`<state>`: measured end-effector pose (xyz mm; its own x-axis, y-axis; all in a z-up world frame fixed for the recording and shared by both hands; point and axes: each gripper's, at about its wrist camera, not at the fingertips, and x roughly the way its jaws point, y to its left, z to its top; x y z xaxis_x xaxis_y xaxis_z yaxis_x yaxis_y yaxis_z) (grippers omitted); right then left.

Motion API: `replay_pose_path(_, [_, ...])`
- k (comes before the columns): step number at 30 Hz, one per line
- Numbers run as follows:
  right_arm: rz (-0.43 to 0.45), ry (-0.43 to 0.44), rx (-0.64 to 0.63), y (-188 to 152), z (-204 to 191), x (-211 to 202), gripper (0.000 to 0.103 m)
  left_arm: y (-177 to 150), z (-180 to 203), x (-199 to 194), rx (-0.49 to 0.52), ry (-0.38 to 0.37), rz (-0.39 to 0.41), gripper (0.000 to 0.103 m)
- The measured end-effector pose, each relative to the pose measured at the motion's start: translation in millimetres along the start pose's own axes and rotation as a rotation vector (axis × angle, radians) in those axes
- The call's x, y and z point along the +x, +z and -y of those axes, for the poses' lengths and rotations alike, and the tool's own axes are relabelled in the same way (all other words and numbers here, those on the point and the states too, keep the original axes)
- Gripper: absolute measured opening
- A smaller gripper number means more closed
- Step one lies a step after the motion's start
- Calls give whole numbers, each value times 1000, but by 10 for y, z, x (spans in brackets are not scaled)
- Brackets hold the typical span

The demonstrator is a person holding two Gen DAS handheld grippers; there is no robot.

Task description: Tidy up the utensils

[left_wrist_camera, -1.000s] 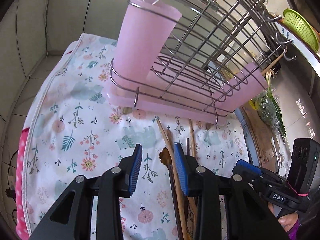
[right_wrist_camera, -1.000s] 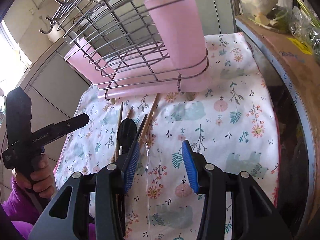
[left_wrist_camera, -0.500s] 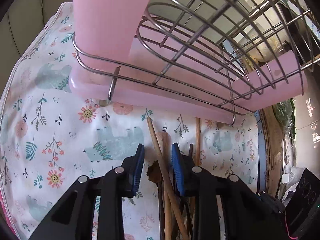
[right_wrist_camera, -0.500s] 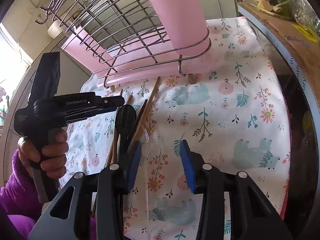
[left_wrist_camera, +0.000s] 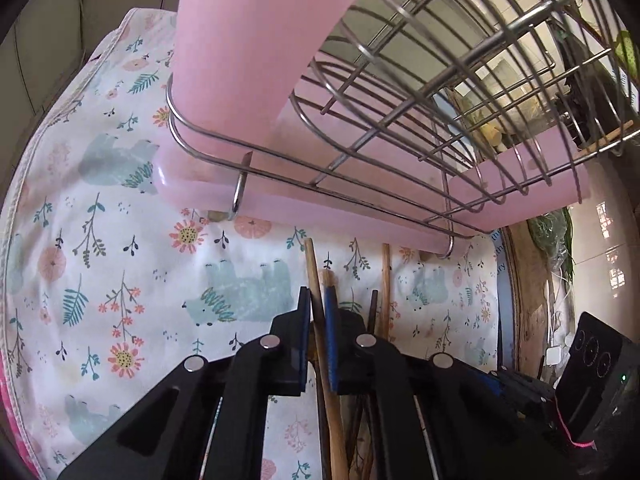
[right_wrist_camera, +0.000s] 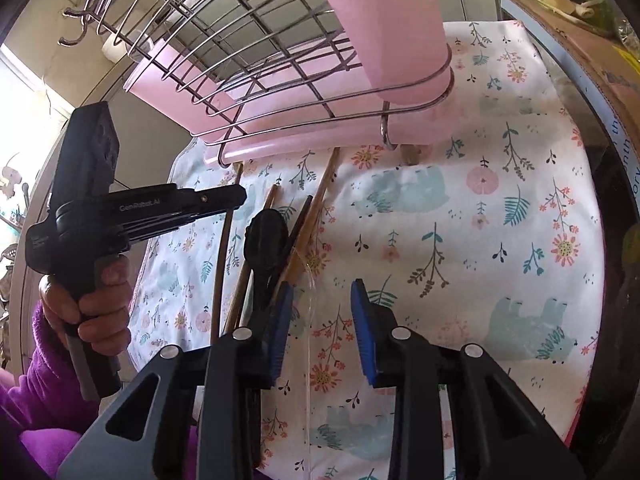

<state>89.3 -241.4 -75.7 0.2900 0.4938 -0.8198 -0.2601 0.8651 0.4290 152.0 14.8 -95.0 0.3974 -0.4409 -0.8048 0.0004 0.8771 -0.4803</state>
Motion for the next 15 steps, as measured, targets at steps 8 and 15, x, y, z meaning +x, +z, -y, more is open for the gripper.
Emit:
replay_pose_path(8, [-114, -60, -102, 207, -236, 272, 31, -28, 4, -365, 41, -37, 57, 6])
replay_pose_path(15, [-217, -154, -199, 249, -390, 523, 6, -45, -23, -592, 56, -68, 88, 6])
